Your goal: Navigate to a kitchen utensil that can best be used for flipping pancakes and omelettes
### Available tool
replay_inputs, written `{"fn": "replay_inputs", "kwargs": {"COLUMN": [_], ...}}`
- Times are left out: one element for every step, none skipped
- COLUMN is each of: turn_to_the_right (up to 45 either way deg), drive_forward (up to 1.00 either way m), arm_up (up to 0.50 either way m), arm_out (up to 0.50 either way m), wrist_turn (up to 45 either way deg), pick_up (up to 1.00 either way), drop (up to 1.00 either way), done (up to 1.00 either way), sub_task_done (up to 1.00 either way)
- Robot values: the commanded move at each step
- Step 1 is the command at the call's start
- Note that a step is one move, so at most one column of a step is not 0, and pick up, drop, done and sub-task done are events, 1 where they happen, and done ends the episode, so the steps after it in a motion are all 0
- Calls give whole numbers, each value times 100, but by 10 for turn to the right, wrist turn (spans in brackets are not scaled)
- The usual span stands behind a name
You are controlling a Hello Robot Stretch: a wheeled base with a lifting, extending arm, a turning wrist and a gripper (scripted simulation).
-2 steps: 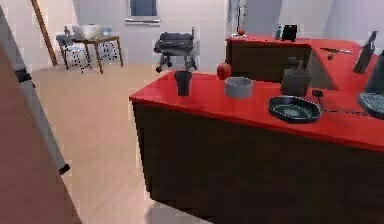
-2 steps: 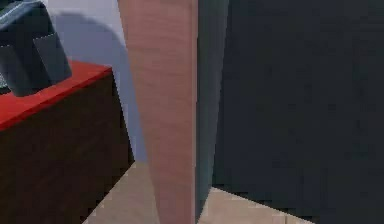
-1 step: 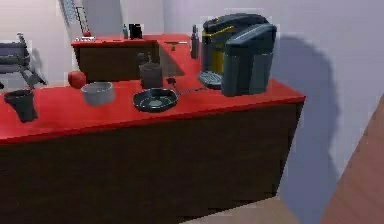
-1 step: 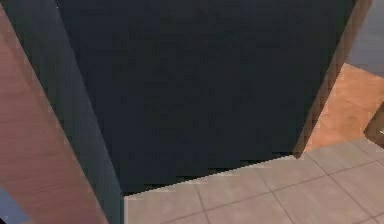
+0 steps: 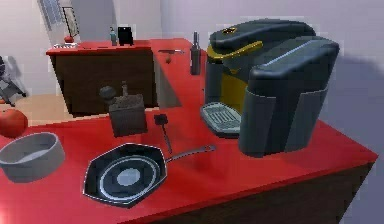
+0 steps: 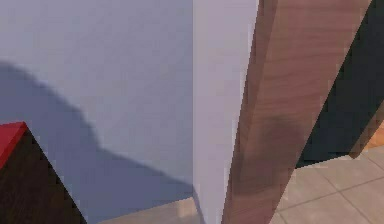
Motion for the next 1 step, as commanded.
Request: {"fn": "replay_inputs", "kwargs": {"turn_to_the_right": [0], "drive_forward": [0], "arm_up": [0], "arm_out": [0], "wrist_turn": [0], "pick_up": [0], "drop": [0], "done": [100], "sub_task_done": [0]}}
